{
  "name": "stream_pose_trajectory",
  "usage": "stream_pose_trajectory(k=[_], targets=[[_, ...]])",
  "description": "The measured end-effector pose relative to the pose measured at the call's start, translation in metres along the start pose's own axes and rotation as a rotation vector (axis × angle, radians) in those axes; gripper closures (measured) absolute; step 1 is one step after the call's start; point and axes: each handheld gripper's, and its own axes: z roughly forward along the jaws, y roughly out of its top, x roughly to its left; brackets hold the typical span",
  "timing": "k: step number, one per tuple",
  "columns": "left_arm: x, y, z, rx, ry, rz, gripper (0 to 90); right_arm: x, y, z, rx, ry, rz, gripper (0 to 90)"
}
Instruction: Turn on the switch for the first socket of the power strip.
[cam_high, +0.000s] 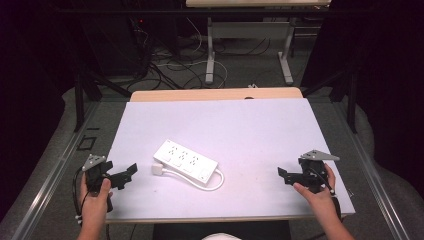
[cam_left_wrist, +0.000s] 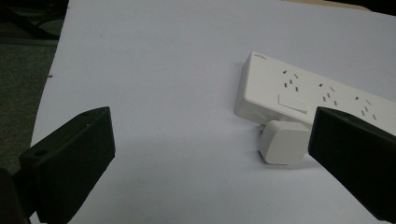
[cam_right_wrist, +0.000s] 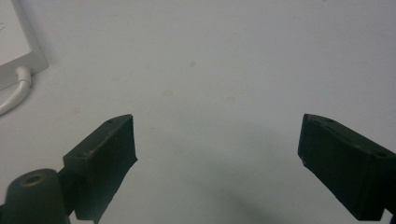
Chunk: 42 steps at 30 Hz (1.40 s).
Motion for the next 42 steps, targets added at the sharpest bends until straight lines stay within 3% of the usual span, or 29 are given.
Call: stream_pose_trajectory(k=[10,36,42], targets=[[0.006,-0.008,0.006,0.036,0.013,0.011,0.9,-0.002,-0.001,0.001,0.011,-0.002,0.007,10.8],[0.02,-0.017,0.015,0.049,0.027,-0.052,1.8,-0.008,-0.004,0.004,0.02,-0.007,0.027,10.8],[0.021,-0.017,0.016,0.061,0.026,-0.05,1.9,-0.009,-0.004,0.005,0.023,-0.002,0.026,10.9]])
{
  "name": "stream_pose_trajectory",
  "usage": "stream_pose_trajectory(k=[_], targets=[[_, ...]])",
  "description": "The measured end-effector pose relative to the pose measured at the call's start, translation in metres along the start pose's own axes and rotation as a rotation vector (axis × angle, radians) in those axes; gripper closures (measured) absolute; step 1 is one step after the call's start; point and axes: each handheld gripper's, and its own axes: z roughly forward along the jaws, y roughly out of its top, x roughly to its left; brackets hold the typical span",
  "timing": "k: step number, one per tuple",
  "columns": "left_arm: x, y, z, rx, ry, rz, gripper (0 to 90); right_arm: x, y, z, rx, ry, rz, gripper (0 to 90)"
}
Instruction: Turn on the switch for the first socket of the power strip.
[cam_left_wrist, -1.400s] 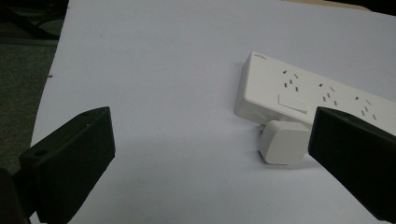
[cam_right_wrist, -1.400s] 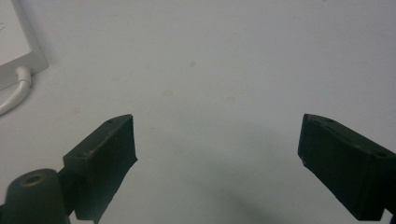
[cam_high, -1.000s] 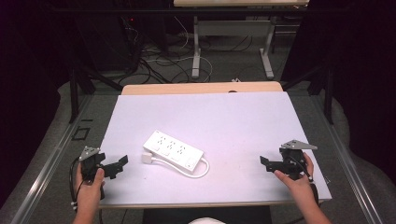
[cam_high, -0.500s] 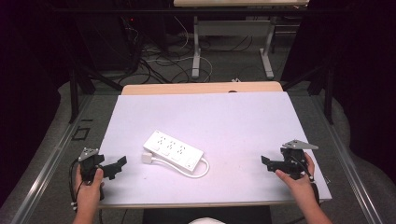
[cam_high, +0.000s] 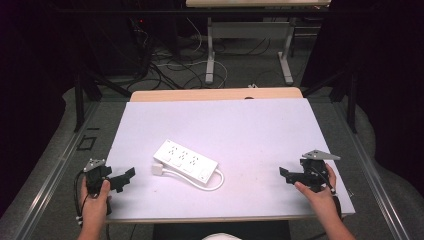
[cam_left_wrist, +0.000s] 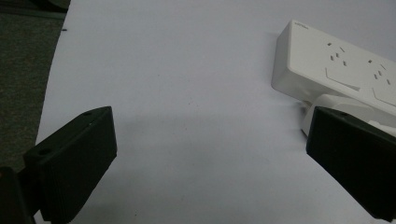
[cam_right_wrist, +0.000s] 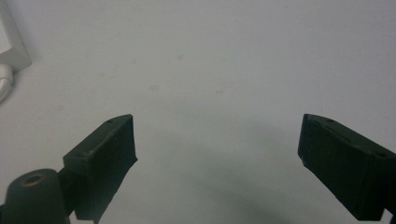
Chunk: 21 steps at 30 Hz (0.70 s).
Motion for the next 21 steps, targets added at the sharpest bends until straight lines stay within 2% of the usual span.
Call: stream_pose_trajectory(k=[17,19,20,21], targets=[[-0.001,-0.0009,0.0027,0.016,-0.001,0.003,2.4,-0.0017,-0.0008,0.0019,0.004,0.003,0.0,10.8],[-0.0011,-0.0002,0.002,0.034,-0.003,0.007,2.4,-0.0019,-0.001,0.0022,0.003,0.002,0.002,10.9],[-0.0018,-0.0012,0.0041,0.008,0.006,0.004,2.4,-0.0017,-0.001,0.0022,0.001,0.001,0.005,10.9],[-0.0016,-0.001,0.004,0.009,0.0,0.005,2.4,-0.0016,-0.0012,0.0023,-0.003,-0.005,0.003,10.9]])
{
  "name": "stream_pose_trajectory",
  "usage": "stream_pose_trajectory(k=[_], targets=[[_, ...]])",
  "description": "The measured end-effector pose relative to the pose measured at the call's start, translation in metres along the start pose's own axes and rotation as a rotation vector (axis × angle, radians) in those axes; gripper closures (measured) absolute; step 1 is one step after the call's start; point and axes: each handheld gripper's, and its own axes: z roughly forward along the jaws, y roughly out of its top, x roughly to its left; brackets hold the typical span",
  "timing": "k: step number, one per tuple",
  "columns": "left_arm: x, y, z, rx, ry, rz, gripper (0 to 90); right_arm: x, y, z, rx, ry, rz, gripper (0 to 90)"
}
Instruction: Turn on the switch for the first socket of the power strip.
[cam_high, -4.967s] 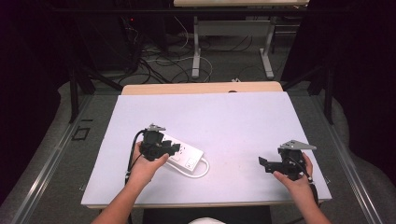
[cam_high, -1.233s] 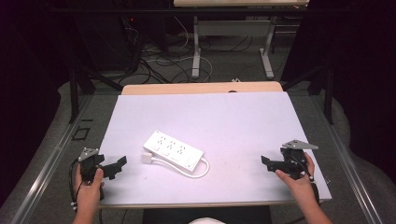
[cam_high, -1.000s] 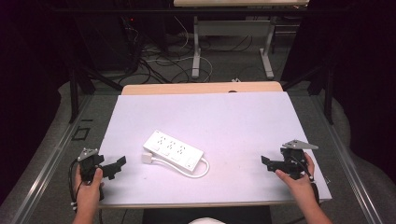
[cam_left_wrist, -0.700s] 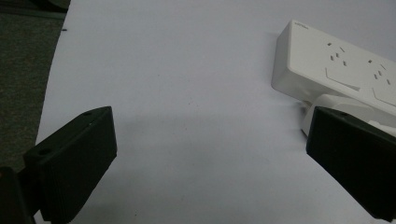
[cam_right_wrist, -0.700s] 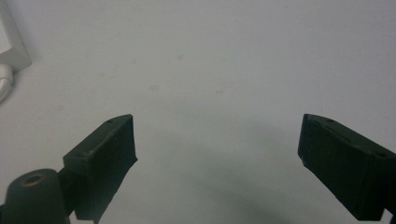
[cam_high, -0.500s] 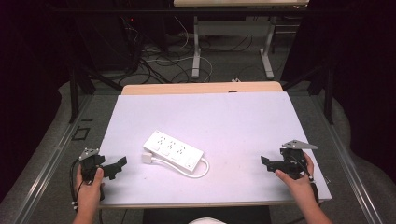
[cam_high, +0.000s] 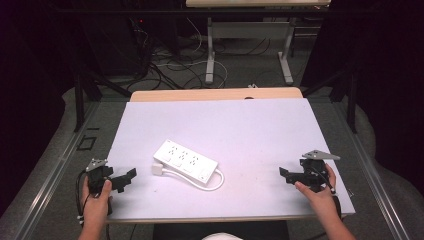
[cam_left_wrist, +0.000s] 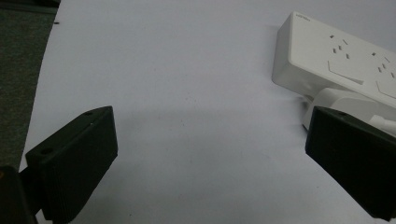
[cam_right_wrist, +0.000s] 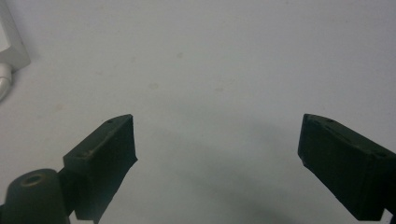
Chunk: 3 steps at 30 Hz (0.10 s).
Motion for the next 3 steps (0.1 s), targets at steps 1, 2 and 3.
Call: stream_pose_trajectory(k=[1,2,3], targets=[[0.0,0.0001,0.0,0.001,0.0,0.001,2.4,0.0001,0.0001,-0.0007,0.007,0.007,0.002,10.8],[0.0003,0.0003,0.0001,-0.002,0.003,0.005,2.4,0.0008,0.0,-0.0004,0.001,0.0,0.009,10.9],[0.0004,0.0004,-0.0001,0.001,0.001,0.004,2.4,0.0006,0.0003,-0.0011,0.008,0.007,0.012,10.8]])
